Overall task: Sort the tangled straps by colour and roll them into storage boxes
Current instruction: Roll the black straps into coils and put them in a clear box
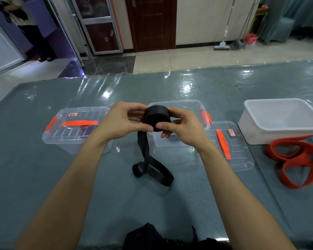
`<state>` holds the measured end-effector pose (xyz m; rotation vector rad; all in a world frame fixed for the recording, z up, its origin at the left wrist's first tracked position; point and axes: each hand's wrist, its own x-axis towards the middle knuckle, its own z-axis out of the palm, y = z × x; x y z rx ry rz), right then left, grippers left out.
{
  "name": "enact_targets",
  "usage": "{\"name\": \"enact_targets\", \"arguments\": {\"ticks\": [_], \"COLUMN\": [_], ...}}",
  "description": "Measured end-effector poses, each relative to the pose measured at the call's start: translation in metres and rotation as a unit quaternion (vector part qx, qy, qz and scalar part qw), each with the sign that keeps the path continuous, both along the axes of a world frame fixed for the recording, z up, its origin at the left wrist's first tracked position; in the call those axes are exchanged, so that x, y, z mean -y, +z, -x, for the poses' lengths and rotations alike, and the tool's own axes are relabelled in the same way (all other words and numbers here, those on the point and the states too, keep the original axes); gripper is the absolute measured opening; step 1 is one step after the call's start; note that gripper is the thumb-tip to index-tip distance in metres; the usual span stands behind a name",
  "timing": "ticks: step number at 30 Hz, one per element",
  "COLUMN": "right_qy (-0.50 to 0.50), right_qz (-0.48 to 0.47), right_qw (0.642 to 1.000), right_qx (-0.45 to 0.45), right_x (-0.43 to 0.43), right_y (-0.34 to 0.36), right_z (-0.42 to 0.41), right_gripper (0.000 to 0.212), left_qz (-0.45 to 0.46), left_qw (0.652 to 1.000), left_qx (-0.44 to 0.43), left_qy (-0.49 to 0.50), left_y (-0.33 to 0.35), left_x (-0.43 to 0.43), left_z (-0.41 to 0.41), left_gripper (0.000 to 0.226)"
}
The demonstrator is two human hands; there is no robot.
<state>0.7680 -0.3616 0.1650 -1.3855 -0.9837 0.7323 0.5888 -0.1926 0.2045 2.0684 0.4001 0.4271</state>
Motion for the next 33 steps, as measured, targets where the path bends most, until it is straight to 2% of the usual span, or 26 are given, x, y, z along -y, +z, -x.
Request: {"name": "enact_targets", "arguments": {"ticks": [2,7,11,12,14,16,17,18,20,22,25,27,31,33], "right_qy": [-0.001,-0.003,0.01,0.015,0.016,0.015,0.028,0.045,0.063,0.049,0.035,0.024,0.016,0.016], "right_qz": [-0.008,-0.061,-0.058,-0.035,0.045,0.127,0.152,0.167,0.163,0.131,0.083,0.051,-0.004,-0.022], "right_qw": [1.0,0.992,0.989,0.994,0.998,0.97,0.952,0.94,0.946,0.968,0.987,0.994,1.0,0.998], "right_qx": [-0.018,-0.112,-0.136,-0.101,0.041,0.205,0.265,0.295,0.272,0.21,0.136,0.093,-0.002,-0.058], "right_x": [0.002,0.003,0.005,0.007,0.01,0.009,0.006,0.003,-0.004,-0.004,0.003,0.006,0.006,0.003], "right_y": [0.002,0.003,0.001,0.001,0.003,0.009,0.012,0.014,0.015,0.012,0.012,0.01,0.006,0.0], "right_z": [-0.001,0.005,0.009,0.007,0.001,-0.002,0.0,0.002,0.006,0.004,-0.001,-0.004,-0.003,0.004], "right_gripper": [0.038,0.036,0.034,0.039,0.066,0.094,0.095,0.083,0.041,0.028,0.033,0.04,0.036,0.036], "left_qz": [0.025,0.125,0.084,0.06,0.002,-0.102,-0.167,-0.224,-0.269,-0.196,-0.011,0.055,0.074,0.054], "left_qw": [1.0,0.987,0.993,0.996,1.0,0.99,0.976,0.96,0.945,0.97,0.998,0.998,0.996,0.996], "left_qx": [-0.003,0.096,0.071,0.052,-0.01,-0.096,-0.137,-0.167,-0.181,-0.14,-0.064,-0.029,0.05,0.064], "left_qy": [-0.01,0.016,0.034,0.032,0.017,-0.004,-0.016,-0.029,-0.039,-0.026,-0.017,-0.013,0.021,0.023], "left_y": [0.0,-0.006,-0.008,-0.007,0.0,0.011,0.017,0.021,0.027,0.026,0.011,0.0,-0.004,0.005], "left_x": [-0.001,0.007,0.008,0.006,0.002,-0.002,-0.002,-0.001,0.001,-0.002,-0.009,-0.008,-0.001,-0.002], "left_z": [0.001,-0.004,-0.002,-0.001,0.002,0.001,-0.002,-0.005,-0.008,-0.004,0.011,0.017,0.015,0.013], "left_gripper": [0.052,0.052,0.047,0.043,0.037,0.036,0.034,0.033,0.032,0.035,0.045,0.05,0.049,0.045]}}
